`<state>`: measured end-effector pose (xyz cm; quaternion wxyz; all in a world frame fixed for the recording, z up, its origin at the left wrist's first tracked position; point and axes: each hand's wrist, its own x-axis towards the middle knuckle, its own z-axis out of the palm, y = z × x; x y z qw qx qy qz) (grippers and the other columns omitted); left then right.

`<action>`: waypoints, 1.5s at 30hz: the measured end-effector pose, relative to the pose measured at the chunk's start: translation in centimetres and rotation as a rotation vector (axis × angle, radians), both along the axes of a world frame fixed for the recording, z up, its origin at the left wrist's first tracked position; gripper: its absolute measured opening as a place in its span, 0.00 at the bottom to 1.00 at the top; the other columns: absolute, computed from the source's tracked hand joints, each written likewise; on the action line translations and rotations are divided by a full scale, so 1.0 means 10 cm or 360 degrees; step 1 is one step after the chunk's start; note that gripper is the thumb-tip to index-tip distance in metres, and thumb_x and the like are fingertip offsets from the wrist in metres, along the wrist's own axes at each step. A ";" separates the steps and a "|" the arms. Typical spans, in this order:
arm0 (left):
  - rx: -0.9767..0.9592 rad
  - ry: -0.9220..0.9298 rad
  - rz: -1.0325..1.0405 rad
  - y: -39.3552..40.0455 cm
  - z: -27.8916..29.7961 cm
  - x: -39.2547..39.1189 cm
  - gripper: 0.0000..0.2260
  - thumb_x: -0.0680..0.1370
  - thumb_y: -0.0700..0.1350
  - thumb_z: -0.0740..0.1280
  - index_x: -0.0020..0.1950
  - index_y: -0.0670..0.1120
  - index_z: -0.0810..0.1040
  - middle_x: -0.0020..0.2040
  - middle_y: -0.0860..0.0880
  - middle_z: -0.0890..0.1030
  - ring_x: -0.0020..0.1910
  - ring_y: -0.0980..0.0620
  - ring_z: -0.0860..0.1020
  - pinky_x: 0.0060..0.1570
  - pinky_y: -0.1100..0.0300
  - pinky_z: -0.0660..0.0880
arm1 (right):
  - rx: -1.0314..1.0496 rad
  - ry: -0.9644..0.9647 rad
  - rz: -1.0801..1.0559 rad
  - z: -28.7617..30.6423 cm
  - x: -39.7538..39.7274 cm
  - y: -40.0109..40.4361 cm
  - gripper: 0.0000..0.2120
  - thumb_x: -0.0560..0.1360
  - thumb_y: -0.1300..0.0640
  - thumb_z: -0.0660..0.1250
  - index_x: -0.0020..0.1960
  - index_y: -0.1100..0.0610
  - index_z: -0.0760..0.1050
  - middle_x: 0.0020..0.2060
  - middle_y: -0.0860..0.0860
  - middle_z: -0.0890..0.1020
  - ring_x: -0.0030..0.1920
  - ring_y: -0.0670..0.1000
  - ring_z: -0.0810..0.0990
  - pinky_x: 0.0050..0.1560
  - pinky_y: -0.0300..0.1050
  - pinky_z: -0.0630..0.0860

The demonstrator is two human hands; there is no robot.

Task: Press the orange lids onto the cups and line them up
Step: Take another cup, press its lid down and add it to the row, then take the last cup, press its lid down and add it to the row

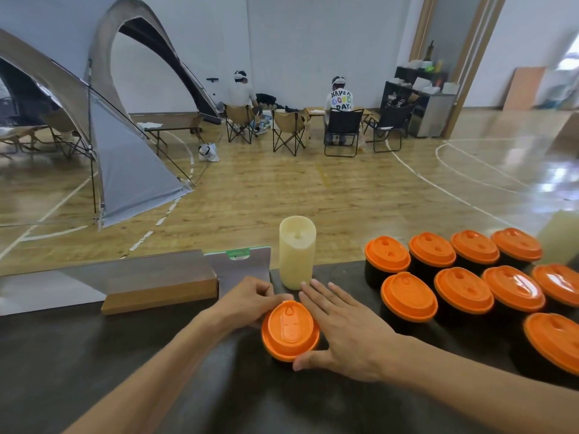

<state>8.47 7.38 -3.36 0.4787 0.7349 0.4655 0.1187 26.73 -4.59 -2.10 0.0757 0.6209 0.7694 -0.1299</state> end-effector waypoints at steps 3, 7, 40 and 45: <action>0.0179 -0.0165 0.0254 -0.20 -0.13 -0.04 0.18 0.75 0.60 0.69 0.33 0.48 0.76 0.32 0.50 0.83 0.31 0.56 0.82 0.32 0.64 0.76 | -0.0041 0.0019 -0.0049 0.05 -0.02 0.00 0.54 0.69 0.20 0.54 0.80 0.48 0.34 0.79 0.46 0.36 0.77 0.46 0.31 0.76 0.49 0.33; 0.0180 -0.0478 0.0269 -0.45 -0.34 -0.29 0.08 0.80 0.57 0.64 0.49 0.59 0.83 0.47 0.56 0.85 0.47 0.58 0.83 0.47 0.59 0.79 | -0.0061 -0.0021 -0.0060 0.15 -0.04 0.05 0.54 0.69 0.21 0.57 0.82 0.49 0.42 0.81 0.48 0.45 0.80 0.50 0.40 0.77 0.52 0.36; 0.0341 -0.0455 -0.0315 -1.86 -0.57 2.19 0.37 0.62 0.65 0.78 0.63 0.75 0.61 0.64 0.70 0.73 0.64 0.65 0.72 0.67 0.61 0.69 | -0.0081 -0.0356 -0.0433 0.57 2.25 -1.47 0.46 0.65 0.22 0.64 0.76 0.44 0.62 0.71 0.48 0.64 0.70 0.52 0.60 0.71 0.54 0.58; 0.0322 -0.0435 -0.0271 -1.80 -0.61 2.25 0.38 0.65 0.61 0.79 0.71 0.64 0.64 0.67 0.65 0.73 0.66 0.62 0.72 0.69 0.55 0.71 | -0.0095 -0.0351 -0.0419 0.50 2.33 -1.36 0.46 0.65 0.22 0.65 0.75 0.46 0.64 0.72 0.50 0.64 0.70 0.53 0.60 0.70 0.55 0.59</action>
